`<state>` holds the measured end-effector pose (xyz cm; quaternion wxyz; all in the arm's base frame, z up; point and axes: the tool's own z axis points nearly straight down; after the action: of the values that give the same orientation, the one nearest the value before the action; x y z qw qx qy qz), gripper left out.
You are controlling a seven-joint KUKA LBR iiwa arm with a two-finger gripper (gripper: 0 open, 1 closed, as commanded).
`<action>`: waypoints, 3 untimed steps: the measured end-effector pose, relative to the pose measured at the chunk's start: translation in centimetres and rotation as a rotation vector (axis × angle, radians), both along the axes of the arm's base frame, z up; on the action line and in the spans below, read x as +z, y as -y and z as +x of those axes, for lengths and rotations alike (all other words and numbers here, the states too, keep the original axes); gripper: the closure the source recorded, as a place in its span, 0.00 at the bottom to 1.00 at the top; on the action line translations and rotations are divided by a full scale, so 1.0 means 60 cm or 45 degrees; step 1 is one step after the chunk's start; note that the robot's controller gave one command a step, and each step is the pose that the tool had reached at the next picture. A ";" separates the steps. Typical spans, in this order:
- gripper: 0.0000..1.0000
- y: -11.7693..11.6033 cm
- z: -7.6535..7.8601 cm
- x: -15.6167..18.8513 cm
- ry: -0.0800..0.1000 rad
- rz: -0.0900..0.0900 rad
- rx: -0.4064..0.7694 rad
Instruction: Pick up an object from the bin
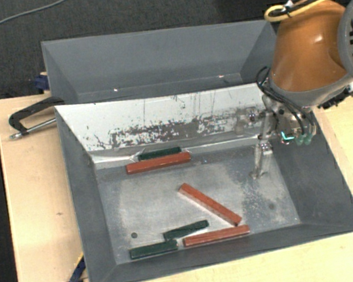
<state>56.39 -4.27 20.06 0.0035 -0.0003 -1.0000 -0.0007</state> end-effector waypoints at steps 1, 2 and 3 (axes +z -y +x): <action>0.00 -0.097 -0.043 -0.142 0.000 0.001 -0.238; 0.00 -0.159 -0.055 -0.219 0.004 -0.001 -0.101; 0.00 -0.098 -0.059 -0.216 0.008 -0.002 -0.002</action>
Offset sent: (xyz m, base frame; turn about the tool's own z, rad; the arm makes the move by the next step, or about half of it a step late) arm -0.0245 0.0547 -0.0831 0.1900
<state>52.85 1.64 7.07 0.0003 -0.0011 -1.0000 0.0002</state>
